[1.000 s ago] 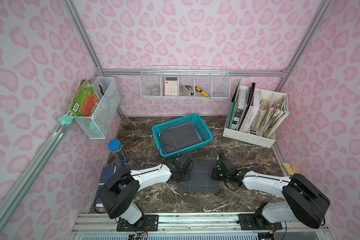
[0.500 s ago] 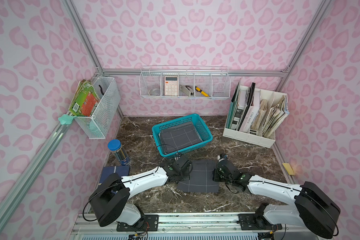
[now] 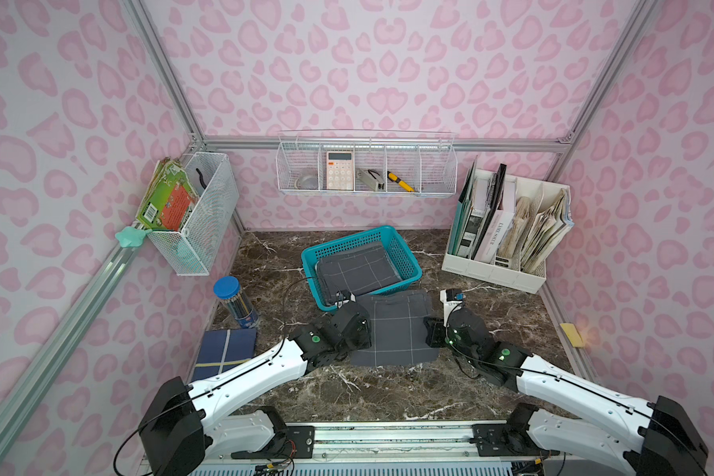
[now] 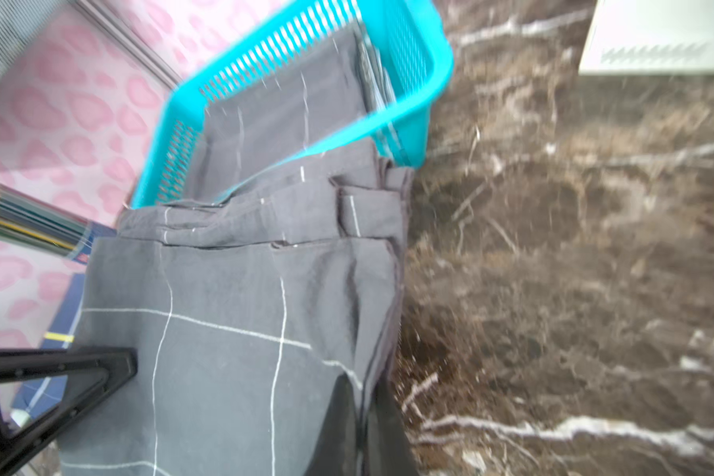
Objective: Put the folded pillowcase in the basket
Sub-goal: Pick up the pillowcase at the center of the board, then place the pillowcase in the basket.
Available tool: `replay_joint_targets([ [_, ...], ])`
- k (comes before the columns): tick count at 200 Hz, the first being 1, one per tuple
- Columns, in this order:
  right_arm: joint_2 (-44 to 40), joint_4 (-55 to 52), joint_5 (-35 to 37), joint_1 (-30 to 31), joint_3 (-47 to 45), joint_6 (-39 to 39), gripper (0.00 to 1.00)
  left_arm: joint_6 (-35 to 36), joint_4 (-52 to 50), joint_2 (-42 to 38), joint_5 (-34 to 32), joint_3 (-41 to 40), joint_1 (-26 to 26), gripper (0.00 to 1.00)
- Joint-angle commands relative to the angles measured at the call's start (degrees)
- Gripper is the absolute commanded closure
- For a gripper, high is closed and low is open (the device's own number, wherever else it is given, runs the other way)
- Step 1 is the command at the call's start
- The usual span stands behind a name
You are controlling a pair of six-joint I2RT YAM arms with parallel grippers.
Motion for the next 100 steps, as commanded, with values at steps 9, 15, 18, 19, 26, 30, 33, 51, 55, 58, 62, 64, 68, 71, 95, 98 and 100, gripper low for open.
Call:
replay_joint_targets([
  [9,1.86,0.19,5.13,-0.25,7.05,-7.13,1.00,2.75,-7.39,-2.23,-8.88,4.36,0.05,1.00],
  [15,2.88,0.31,5.07,-0.43,8.85,-8.19,1.00,3.63,-7.87,-2.53,-10.24,5.30,0.05,1.00],
  [18,3.36,0.32,5.14,-0.49,9.80,-8.77,1.00,4.09,-8.06,-2.63,-10.76,5.68,0.07,1.00],
  [19,3.52,0.40,5.15,-0.54,10.05,-8.99,1.00,4.28,-8.07,-2.64,-11.08,5.73,0.06,1.00],
  [26,4.82,0.80,5.06,-0.82,12.07,-10.28,1.00,5.34,-8.13,-2.82,-13.13,6.71,0.05,1.00],
  [30,5.62,1.09,5.04,-0.94,13.16,-10.92,1.00,6.29,-8.16,-2.90,-14.18,7.22,0.06,1.00],
  [33,6.15,1.29,4.97,-1.02,14.08,-11.46,1.00,6.87,-8.01,-2.83,-14.85,7.56,0.09,1.00],
  [51,10.53,2.55,3.56,-2.39,19.41,-14.13,1.00,10.55,-7.49,-2.02,-18.39,10.33,0.55,1.00],
  [55,11.53,2.63,2.89,-2.70,20.53,-14.57,1.00,11.50,-7.29,-1.75,-18.91,10.98,0.70,1.00],
  [58,12.42,2.73,2.49,-3.03,21.53,-14.94,1.00,12.17,-7.15,-1.43,-19.23,11.55,0.94,1.00],
  [62,13.55,2.84,1.93,-3.40,22.80,-15.38,1.00,12.90,-7.16,-0.97,-19.71,12.31,1.23,1.00],
  [64,14.15,2.79,1.67,-3.58,23.56,-15.55,1.00,13.25,-7.20,-0.80,-19.91,12.71,1.53,1.00],
  [68,15.29,2.79,1.15,-3.95,24.77,-16.11,1.00,13.78,-7.35,-0.38,-20.06,13.45,2.00,1.00],
  [71,16.04,2.77,0.75,-4.22,25.79,-16.46,1.00,14.16,-7.51,-0.06,-20.10,14.02,2.39,1.00],
  [95,23.01,1.57,-3.07,-6.56,33.23,-18.55,1.00,15.27,-7.51,2.25,-16.18,18.02,7.11,1.00],
  [98,23.92,1.28,-3.58,-6.85,33.98,-18.80,1.00,15.27,-7.30,2.58,-15.39,18.36,7.76,1.00],
  [100,24.43,1.10,-3.90,-7.01,34.68,-18.91,1.00,15.27,-7.15,2.84,-14.96,18.60,8.13,1.00],
])
